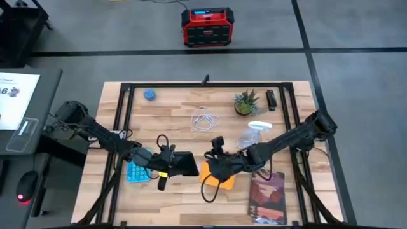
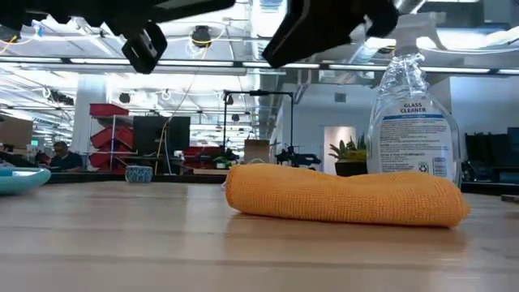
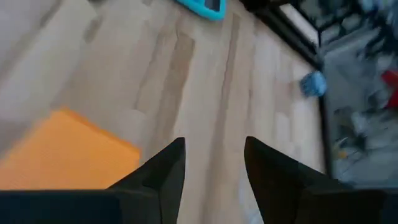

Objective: Apply microfiber cloth
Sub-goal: Spray the black cellphone

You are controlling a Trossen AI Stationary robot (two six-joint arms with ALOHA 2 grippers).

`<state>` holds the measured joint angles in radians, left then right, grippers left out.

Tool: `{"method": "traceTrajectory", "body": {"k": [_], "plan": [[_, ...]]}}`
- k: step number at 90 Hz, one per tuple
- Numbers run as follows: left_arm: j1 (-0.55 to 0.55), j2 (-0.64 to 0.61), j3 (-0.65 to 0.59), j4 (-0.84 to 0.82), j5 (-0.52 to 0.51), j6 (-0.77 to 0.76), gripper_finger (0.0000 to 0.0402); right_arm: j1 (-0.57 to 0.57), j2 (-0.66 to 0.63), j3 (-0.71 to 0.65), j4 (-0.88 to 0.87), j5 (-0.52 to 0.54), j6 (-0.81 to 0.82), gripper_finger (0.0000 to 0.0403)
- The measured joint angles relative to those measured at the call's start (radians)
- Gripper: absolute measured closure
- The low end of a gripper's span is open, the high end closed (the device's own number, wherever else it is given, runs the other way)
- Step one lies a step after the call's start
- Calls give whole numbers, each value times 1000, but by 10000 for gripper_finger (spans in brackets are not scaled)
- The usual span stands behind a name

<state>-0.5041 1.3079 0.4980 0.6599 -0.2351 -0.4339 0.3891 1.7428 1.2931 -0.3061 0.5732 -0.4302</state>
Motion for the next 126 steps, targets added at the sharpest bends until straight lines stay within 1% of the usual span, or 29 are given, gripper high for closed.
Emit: {"method": "traceTrajectory", "body": {"k": [5, 12, 22, 30, 39, 45, 54, 59, 64, 74, 83, 91, 105, 112, 126], "plan": [[-1, 0, 0, -15, 28, -8, 389, 0, -2, 26, 30, 2, -109, 234], [-1, 0, 0, -47, 33, -35, 389, 2, -7, 66, 40, 5, -260, 213], [0, 0, 0, -74, 60, -66, 389, 4, -5, 125, 40, 41, -463, 176], [-1, 0, 0, -90, 109, -92, 389, 3, -5, 160, 62, 62, -612, 152], [-1, 0, 0, -89, 187, -107, 389, 2, -6, 185, 62, 61, -762, 144], [-1, 0, 0, -94, 243, -109, 389, 5, -6, 188, 67, 31, -877, 143], [2, 0, 0, -96, 316, -112, 389, 9, -5, 188, 91, -58, -1025, 143], [8, 0, 0, -96, 339, -117, 389, 9, -5, 188, 99, -103, -1092, 143], [11, 0, 0, -100, 348, -124, 389, 7, -4, 188, 123, -125, -1147, 143], [15, 0, 0, -131, 353, -132, 389, -3, -5, 189, 168, -191, -1230, 143], [28, 0, 0, -131, 369, -154, 389, -14, -5, 189, 180, -271, -1267, 143], [35, 0, 0, -133, 377, -158, 389, -30, -4, 189, 161, -348, -1278, 143], [47, 0, 1, -132, 421, -170, 389, -62, 9, 189, 165, -431, -1281, 143], [61, 0, 18, -163, 439, -178, 389, -71, 30, 190, 192, -443, -1281, 143], [83, 0, 91, -316, 463, -155, 389, -73, 101, 189, 190, -444, -1305, 143]]}}
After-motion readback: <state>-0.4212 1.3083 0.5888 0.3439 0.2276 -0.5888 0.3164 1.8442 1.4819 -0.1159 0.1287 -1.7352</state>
